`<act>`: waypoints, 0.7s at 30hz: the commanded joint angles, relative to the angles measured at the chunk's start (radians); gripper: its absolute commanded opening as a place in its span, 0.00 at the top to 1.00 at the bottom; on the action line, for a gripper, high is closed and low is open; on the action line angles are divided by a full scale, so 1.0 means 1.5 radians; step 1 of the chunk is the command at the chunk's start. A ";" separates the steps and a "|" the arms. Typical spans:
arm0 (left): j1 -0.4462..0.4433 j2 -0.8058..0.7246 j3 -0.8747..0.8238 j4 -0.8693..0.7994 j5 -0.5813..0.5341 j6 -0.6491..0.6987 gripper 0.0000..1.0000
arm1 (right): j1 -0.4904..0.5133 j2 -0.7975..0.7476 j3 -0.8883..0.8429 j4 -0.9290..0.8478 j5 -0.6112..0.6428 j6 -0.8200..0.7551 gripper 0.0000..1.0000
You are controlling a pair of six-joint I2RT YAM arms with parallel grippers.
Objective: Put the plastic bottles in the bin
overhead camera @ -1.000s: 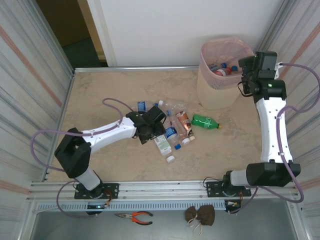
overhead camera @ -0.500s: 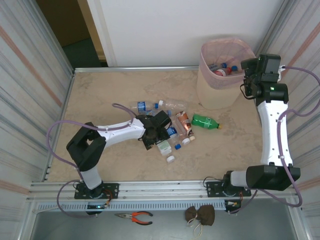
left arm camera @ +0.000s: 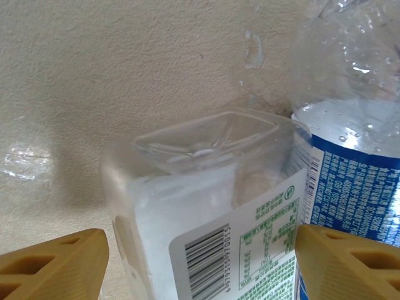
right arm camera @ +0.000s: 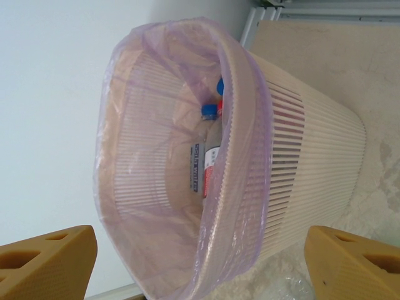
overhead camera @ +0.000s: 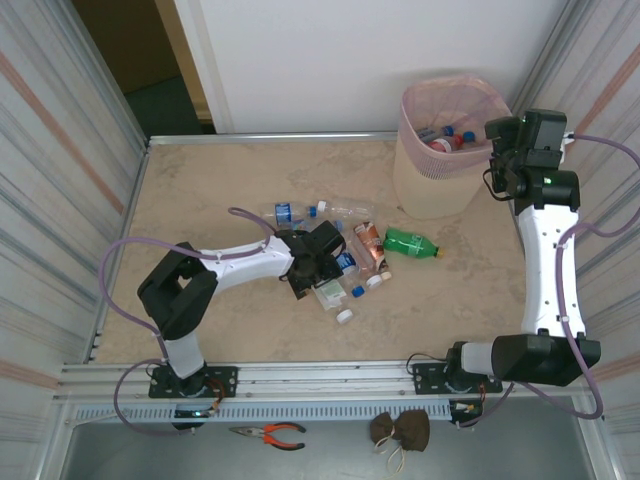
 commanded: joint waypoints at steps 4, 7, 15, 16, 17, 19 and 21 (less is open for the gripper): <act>0.004 -0.005 0.008 -0.025 -0.005 -0.007 0.22 | -0.006 -0.015 -0.009 0.010 -0.008 -0.018 0.16; 0.004 -0.019 0.000 -0.026 -0.011 -0.013 0.22 | -0.006 -0.015 -0.010 0.013 -0.013 -0.016 0.16; 0.004 -0.037 -0.013 -0.001 -0.010 -0.013 0.17 | -0.007 -0.014 -0.010 0.015 -0.013 -0.016 0.16; 0.004 -0.034 -0.011 -0.001 -0.008 -0.014 0.16 | -0.007 -0.013 -0.011 0.015 -0.013 -0.016 0.16; 0.004 -0.031 -0.010 -0.002 -0.006 -0.015 0.15 | -0.007 -0.013 -0.011 0.015 -0.013 -0.016 0.16; 0.004 -0.023 -0.010 -0.004 -0.001 -0.016 0.15 | -0.007 -0.013 -0.013 0.015 -0.013 -0.016 0.16; 0.003 -0.014 -0.008 -0.011 0.001 -0.021 0.16 | -0.007 -0.013 -0.014 0.015 -0.013 -0.016 0.16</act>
